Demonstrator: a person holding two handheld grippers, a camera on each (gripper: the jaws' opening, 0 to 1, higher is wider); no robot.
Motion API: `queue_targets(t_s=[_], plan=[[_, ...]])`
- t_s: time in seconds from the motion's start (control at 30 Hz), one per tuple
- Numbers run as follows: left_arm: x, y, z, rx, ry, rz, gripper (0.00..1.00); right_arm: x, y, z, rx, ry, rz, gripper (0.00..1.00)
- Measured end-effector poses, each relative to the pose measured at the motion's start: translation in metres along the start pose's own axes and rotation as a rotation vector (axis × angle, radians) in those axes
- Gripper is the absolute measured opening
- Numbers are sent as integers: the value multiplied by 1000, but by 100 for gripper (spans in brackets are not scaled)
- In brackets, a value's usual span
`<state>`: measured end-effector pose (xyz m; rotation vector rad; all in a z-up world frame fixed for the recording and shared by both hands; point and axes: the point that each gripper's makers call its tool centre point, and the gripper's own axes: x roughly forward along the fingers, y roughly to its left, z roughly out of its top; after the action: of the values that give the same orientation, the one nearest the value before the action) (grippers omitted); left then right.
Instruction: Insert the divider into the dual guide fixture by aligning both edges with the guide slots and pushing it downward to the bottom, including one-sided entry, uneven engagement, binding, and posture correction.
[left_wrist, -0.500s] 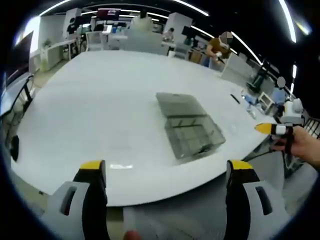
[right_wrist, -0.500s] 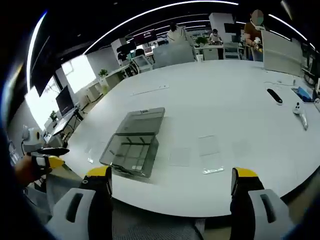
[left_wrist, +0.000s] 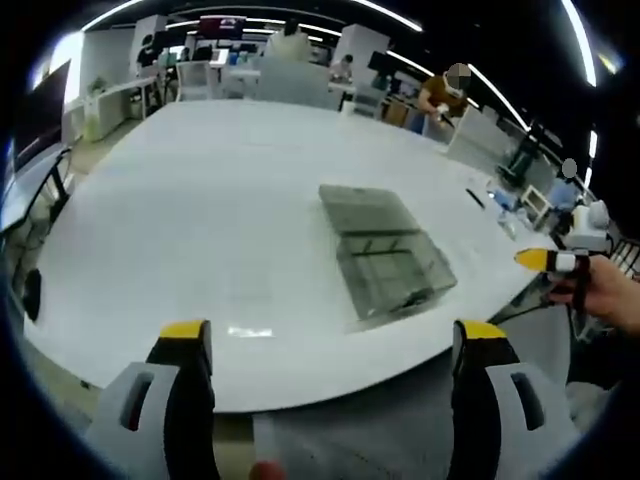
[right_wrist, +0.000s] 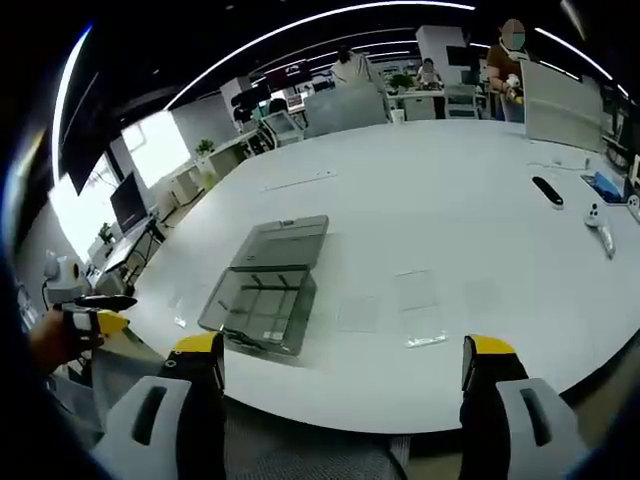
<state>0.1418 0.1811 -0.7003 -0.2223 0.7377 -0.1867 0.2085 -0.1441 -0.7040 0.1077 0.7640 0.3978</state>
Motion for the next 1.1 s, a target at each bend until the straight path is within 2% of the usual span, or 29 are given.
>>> queue_targets(t_s=[1.1], plan=[[4,1,0,-10,15,37,98,1,-2,3,-2,-7,14,98]])
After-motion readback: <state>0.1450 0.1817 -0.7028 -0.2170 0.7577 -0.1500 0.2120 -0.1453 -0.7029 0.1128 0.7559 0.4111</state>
